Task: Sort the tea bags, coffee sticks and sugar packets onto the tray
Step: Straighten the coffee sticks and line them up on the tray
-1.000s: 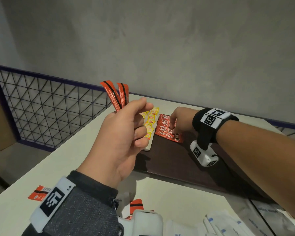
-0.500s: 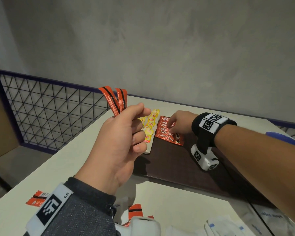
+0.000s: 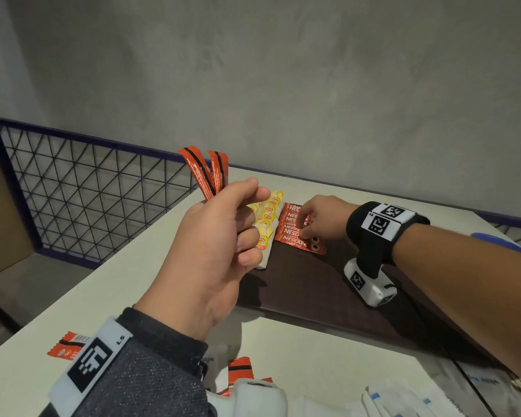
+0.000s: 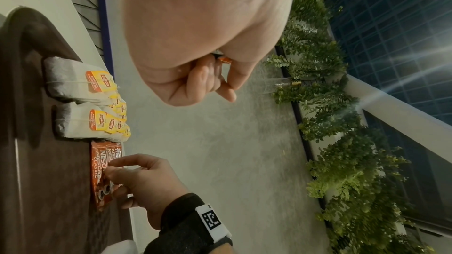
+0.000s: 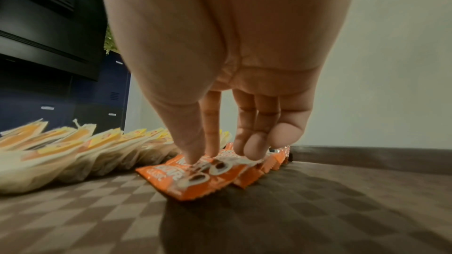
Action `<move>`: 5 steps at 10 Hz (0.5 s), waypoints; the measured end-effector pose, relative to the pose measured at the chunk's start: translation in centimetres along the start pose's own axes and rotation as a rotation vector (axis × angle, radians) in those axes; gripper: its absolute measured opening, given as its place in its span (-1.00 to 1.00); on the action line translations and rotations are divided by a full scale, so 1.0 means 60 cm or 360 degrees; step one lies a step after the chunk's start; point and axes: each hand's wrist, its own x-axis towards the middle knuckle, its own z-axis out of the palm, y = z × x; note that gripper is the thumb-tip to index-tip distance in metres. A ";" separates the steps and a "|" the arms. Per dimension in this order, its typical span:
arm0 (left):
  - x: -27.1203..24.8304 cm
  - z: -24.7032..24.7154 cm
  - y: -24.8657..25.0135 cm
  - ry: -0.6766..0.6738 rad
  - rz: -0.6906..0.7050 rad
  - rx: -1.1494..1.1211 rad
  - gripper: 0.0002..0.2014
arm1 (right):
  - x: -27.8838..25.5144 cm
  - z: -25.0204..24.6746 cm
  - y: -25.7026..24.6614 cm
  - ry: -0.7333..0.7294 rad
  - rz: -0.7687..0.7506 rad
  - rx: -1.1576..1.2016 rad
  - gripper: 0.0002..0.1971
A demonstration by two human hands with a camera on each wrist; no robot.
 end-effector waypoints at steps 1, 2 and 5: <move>-0.001 0.001 0.000 -0.0003 0.0000 -0.0002 -0.74 | 0.000 0.003 -0.003 -0.0030 0.0000 0.0015 -0.81; -0.001 -0.001 0.001 -0.0001 0.0001 -0.0012 -0.75 | 0.000 0.000 -0.007 -0.0006 -0.0014 0.0033 -0.82; -0.002 0.000 0.002 0.0000 0.0007 0.0007 -0.76 | -0.016 -0.010 -0.003 -0.0020 -0.0060 0.0033 -0.64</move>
